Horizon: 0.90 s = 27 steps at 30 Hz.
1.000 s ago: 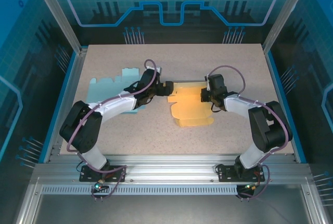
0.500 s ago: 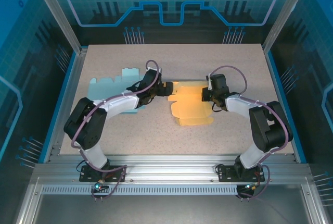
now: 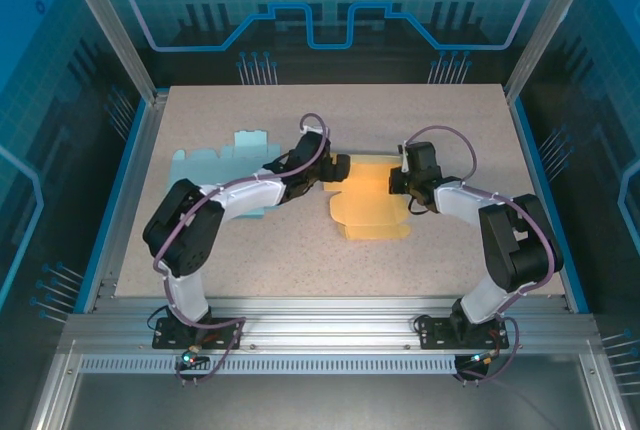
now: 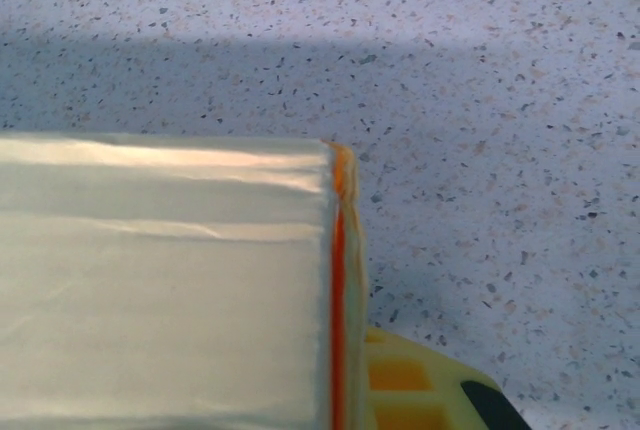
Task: Fold the paper box
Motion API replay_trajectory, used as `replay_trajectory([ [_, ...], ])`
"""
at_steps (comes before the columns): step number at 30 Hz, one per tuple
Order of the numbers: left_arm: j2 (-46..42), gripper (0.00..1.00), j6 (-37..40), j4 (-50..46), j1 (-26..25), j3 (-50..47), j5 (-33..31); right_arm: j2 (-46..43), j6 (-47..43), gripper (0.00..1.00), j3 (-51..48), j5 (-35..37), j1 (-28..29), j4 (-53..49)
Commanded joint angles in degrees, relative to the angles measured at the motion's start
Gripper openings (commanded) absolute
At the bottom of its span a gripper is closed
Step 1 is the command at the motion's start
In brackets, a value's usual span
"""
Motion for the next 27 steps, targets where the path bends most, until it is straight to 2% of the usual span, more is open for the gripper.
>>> replay_trajectory([
  [1,2.00,0.99,-2.15,1.75,-1.78,1.65,-2.48,0.62,0.20,0.00,0.18,-1.27,-0.04,0.51],
  [5,-1.07,0.99,-2.98,2.85,-1.83,-2.67,-7.01,0.70,0.29,0.00,0.28,-1.26,0.01,0.50],
  [9,-8.64,0.99,-1.95,3.00,-1.76,-8.24,-10.13,0.79,0.29,0.00,0.33,-1.31,-0.04,0.38],
  [15,-19.69,0.99,-5.79,0.54,-1.60,-15.96,-9.96,0.79,0.29,0.00,0.36,-1.22,-0.03,0.38],
  [20,-23.62,0.86,-14.32,1.27,-1.68,-21.79,-2.87,0.79,0.20,0.00,0.29,-1.42,-0.03,0.52],
  [27,-16.16,0.82,-22.48,8.26,-1.87,-22.18,9.46,0.60,0.20,0.00,0.12,-1.52,0.02,0.65],
])
